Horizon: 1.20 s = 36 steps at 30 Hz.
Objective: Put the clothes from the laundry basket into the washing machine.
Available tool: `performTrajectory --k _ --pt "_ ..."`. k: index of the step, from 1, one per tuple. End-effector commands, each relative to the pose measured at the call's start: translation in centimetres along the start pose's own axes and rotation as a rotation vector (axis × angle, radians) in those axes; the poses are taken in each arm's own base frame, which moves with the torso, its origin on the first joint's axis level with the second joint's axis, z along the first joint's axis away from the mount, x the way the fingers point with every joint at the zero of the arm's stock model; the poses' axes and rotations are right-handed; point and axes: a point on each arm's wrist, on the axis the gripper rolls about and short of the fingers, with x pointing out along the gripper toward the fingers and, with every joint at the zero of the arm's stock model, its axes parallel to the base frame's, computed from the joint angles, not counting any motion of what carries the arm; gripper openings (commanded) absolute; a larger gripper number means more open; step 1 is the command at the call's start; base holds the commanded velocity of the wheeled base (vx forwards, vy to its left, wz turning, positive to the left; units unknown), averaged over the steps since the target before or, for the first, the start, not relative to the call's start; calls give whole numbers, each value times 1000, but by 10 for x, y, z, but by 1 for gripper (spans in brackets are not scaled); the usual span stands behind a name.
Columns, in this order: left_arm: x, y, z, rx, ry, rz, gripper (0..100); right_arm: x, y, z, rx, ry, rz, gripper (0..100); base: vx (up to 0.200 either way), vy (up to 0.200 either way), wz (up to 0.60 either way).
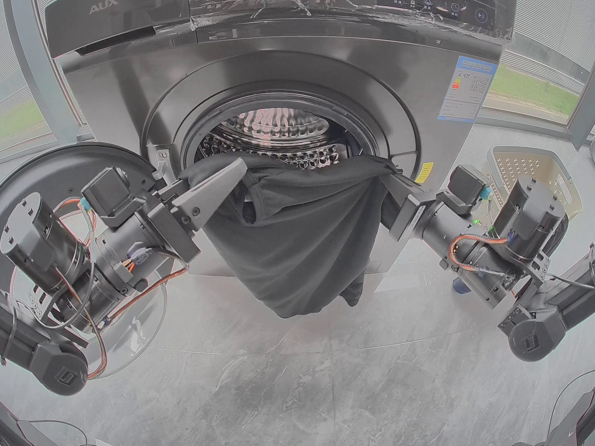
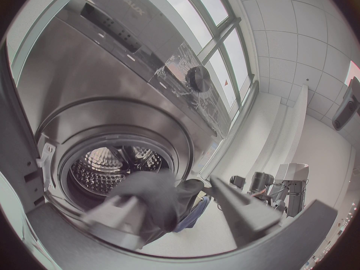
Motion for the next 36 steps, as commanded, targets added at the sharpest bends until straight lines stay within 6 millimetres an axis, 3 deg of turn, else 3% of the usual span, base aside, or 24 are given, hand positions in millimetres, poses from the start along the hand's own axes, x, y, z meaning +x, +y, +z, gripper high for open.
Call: performTrajectory --k 1,13,19,28,36 --pt "-4 1 -3 -10 29 11 100 7 3 12 7 -54 11 0 0 0 0" --pt "-3 3 -3 -10 24 21 100 7 6 17 13 -72 20 0 0 0 0" --pt "-7 5 -13 -24 68 30 100 7 7 21 16 -86 26 0 0 0 0" --pt "-13 27 -59 -56 231 112 100 -13 12 33 29 -101 56 0 0 0 0" --pt "-15 49 -99 -85 357 185 100 -14 22 34 45 -106 95 0 0 0 0"
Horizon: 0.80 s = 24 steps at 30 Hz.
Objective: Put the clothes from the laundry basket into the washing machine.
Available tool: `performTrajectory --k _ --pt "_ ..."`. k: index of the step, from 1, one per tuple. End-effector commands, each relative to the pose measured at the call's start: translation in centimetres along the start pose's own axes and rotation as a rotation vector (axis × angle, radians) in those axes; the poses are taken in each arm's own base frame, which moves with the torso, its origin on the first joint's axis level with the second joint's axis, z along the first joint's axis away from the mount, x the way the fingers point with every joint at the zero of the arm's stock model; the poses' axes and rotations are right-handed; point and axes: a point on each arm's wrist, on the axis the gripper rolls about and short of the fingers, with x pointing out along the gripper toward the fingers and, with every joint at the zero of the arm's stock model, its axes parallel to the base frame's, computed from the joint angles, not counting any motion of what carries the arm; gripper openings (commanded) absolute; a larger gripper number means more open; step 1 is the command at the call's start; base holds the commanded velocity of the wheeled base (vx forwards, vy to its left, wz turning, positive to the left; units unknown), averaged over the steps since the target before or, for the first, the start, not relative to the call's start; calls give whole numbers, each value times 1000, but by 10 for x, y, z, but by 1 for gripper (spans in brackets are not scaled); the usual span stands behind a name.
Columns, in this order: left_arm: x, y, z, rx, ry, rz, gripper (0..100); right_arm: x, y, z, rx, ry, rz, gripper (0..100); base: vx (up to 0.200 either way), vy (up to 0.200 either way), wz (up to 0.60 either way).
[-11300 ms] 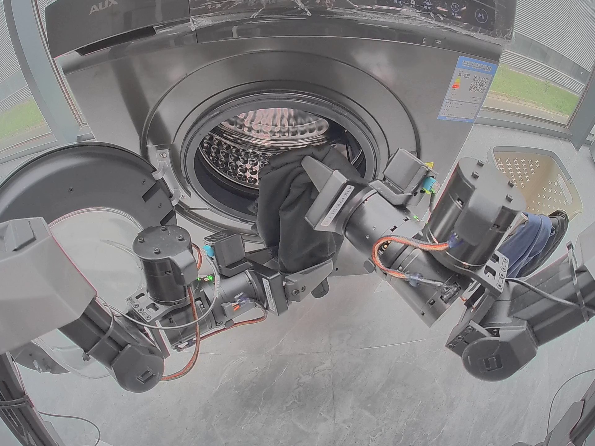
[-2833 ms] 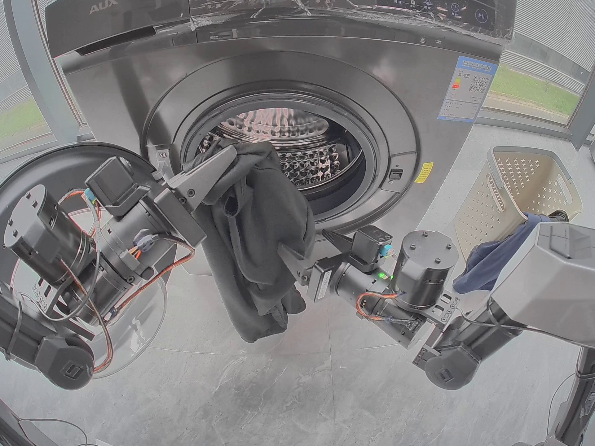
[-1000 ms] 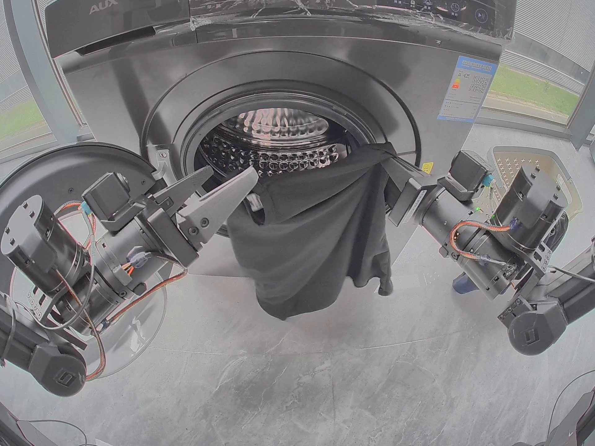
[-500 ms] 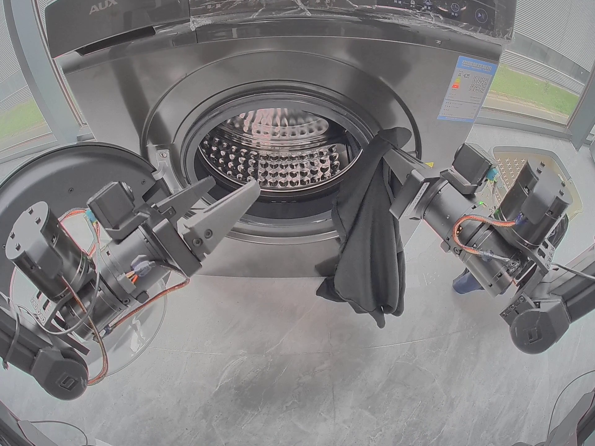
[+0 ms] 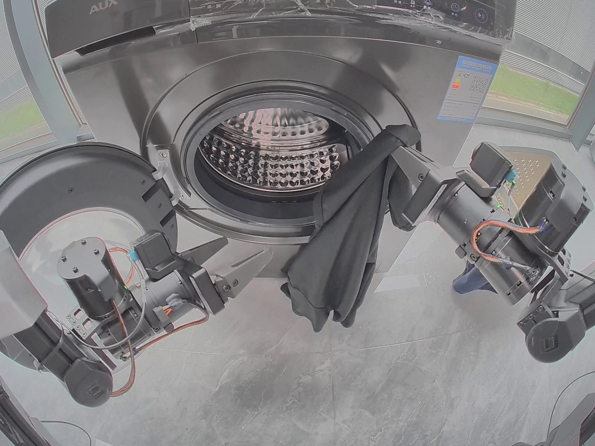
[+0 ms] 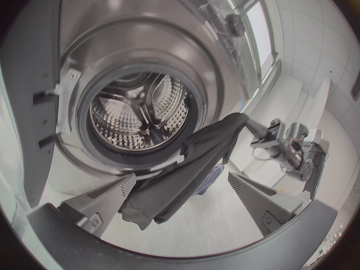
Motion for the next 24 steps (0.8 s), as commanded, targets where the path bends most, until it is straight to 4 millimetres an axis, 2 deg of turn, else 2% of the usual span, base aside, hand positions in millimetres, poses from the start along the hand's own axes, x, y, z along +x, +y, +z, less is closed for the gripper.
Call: performTrajectory --k 1,10,18,23,24 --pt "10 18 -32 -23 107 56 100 -2 8 3 13 -8 29 0 0 0 0" --pt "23 37 -57 -28 173 93 100 -5 15 1 38 -11 51 0 0 0 0" --pt "55 68 -84 -23 184 130 100 -4 24 0 50 -8 81 0 0 0 0" --pt "70 79 -100 -24 190 134 100 -5 26 -1 52 -5 86 0 0 0 0" --pt "77 83 -106 -22 187 131 100 -5 26 -2 52 -2 89 0 0 0 0"
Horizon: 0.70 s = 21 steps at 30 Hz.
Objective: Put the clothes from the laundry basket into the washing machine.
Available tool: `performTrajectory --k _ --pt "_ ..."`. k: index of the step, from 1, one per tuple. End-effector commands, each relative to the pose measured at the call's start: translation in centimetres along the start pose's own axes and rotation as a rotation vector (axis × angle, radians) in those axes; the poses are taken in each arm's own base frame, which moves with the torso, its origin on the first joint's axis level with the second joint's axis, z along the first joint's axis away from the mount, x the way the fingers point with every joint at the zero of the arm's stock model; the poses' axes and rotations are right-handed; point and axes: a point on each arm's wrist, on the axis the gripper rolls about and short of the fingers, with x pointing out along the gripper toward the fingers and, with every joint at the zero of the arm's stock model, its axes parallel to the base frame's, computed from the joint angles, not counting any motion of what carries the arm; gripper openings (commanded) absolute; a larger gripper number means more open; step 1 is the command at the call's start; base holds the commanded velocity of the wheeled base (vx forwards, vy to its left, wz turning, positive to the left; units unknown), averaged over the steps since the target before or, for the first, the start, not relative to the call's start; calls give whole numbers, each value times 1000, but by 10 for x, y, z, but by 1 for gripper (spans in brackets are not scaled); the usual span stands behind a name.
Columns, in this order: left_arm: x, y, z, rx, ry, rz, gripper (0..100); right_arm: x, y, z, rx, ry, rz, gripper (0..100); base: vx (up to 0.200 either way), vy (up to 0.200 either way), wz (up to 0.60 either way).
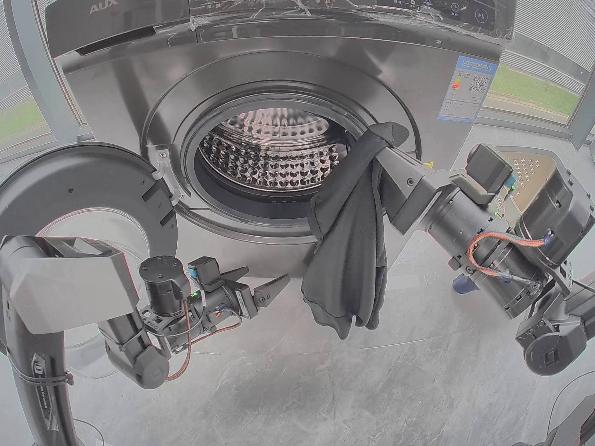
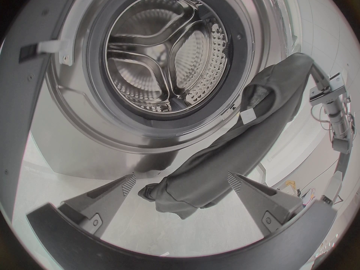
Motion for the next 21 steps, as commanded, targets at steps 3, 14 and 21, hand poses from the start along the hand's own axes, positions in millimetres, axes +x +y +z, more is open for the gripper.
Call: performTrajectory --k 3,14,21 --pt "35 20 -30 -6 21 9 100 -1 3 -3 4 13 10 0 0 0 0" --pt "44 9 -44 -6 57 -36 100 6 4 -12 5 23 13 0 0 0 0" --pt "40 -8 -54 -4 97 -75 100 11 4 -14 5 12 12 0 0 0 0"
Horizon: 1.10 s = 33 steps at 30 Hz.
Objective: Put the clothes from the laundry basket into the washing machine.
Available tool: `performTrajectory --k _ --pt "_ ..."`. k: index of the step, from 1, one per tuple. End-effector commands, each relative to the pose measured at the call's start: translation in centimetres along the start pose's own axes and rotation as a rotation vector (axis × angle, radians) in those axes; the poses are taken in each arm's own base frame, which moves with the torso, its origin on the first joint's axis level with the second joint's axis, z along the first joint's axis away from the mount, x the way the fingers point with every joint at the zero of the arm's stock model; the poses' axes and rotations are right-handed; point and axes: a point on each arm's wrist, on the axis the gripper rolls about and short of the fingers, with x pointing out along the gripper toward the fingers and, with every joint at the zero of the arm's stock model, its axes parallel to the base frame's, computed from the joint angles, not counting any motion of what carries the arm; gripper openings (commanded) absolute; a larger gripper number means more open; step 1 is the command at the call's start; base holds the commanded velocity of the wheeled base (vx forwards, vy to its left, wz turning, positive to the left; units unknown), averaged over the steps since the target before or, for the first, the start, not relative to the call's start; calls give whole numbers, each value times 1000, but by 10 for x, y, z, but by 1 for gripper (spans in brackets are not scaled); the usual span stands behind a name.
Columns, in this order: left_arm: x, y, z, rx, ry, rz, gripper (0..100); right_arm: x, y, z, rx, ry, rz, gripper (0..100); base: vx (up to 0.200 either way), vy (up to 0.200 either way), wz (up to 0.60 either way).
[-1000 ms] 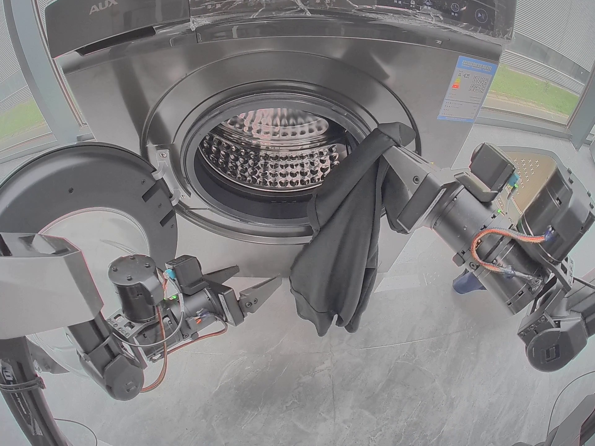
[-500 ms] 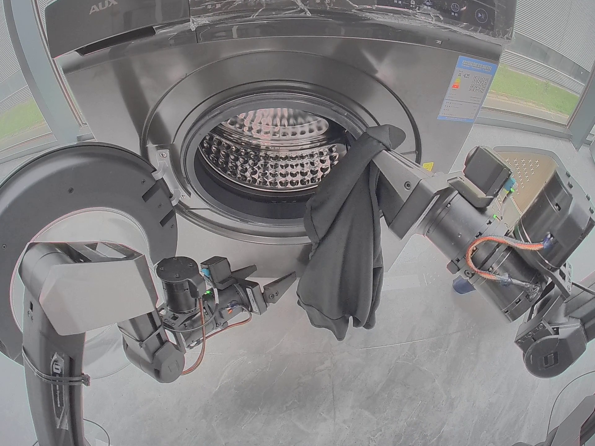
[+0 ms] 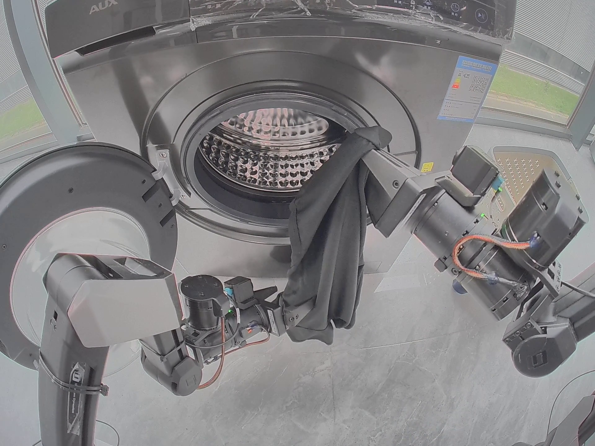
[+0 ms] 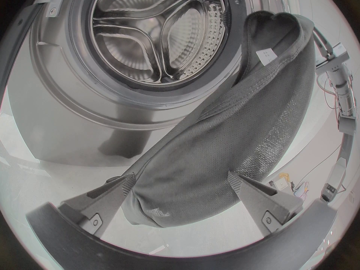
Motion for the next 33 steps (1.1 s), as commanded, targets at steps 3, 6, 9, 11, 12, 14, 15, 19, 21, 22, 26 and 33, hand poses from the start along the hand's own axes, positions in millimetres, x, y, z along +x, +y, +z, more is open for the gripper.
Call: performTrajectory --k 3,6,9,11,12,14,15,19,21,22,26,33 --pt "3 -7 -10 -2 28 -21 100 4 0 -6 -1 11 -1 0 0 0 0" --pt "9 -4 -13 -2 22 -18 100 4 -1 -6 -1 9 -3 0 0 0 0" --pt "10 0 -12 -2 13 -5 100 3 -1 -6 -3 12 -3 0 0 0 0" --pt "8 4 -9 -4 6 9 100 2 -2 -6 -4 15 -5 0 0 0 0" --pt "6 7 -8 -5 5 18 100 2 -1 -5 -4 13 -3 0 0 0 0" --pt "6 10 -6 -5 -3 27 100 2 -1 -5 -4 15 -4 0 0 0 0" --pt "4 15 -4 -6 -11 43 100 1 -2 -5 -6 15 -5 0 0 0 0" --pt "2 23 1 -7 -27 65 100 1 -2 -6 -6 19 -4 0 0 0 0" --pt "3 25 3 -5 -35 67 100 0 -1 -7 -6 21 -3 0 0 0 0" --pt "4 25 3 -4 -40 66 100 0 -1 -7 -6 23 -3 0 0 0 0" --pt "10 24 9 5 -68 55 100 0 -1 -8 -5 25 -1 0 0 0 0" --pt "20 25 10 14 -95 42 100 1 0 -10 -5 30 0 0 0 0 0"
